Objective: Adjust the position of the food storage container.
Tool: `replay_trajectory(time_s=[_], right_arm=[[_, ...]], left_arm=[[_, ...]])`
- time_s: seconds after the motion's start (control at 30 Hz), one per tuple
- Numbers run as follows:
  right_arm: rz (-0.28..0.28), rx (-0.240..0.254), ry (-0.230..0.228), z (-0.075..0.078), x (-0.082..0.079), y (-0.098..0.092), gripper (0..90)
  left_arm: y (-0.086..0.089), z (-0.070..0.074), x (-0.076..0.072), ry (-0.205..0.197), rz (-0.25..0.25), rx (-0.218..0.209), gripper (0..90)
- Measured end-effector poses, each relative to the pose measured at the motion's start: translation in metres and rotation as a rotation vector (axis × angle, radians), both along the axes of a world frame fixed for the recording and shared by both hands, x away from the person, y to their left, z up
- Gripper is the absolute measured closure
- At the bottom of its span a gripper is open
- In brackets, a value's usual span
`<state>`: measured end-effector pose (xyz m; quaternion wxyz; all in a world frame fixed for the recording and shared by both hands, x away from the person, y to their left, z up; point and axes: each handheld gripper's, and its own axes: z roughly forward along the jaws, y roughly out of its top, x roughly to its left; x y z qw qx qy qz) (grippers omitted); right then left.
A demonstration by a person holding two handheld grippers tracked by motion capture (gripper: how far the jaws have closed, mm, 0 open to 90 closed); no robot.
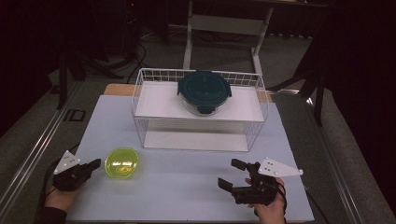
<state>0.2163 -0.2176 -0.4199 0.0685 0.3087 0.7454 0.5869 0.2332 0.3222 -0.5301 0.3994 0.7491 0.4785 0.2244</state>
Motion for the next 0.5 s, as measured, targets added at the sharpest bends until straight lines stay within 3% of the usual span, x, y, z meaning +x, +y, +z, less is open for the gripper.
replay_trajectory(time_s=[0.03,0.07,0.4,0.43,0.5], right_arm=[[0.001,0.000,0.004,0.000,0.000,0.000,14.8],[0.000,-0.001,0.004,0.000,0.000,-0.001,14.8],[-0.001,-0.002,0.007,0.000,0.000,-0.001,14.9],[-0.002,-0.004,0.009,0.000,0.001,-0.001,14.9],[-0.002,-0.005,0.009,-0.001,0.001,-0.001,14.9]], left_arm=[[-0.006,-0.004,0.002,0.033,-0.028,0.023,90.0],[-0.007,-0.004,0.003,0.044,-0.043,0.021,90.0],[-0.023,-0.007,-0.002,0.050,-0.113,0.016,90.0],[-0.032,-0.007,-0.004,0.058,-0.144,0.019,90.0],[-0.035,-0.007,-0.005,0.057,-0.156,0.023,90.0]])
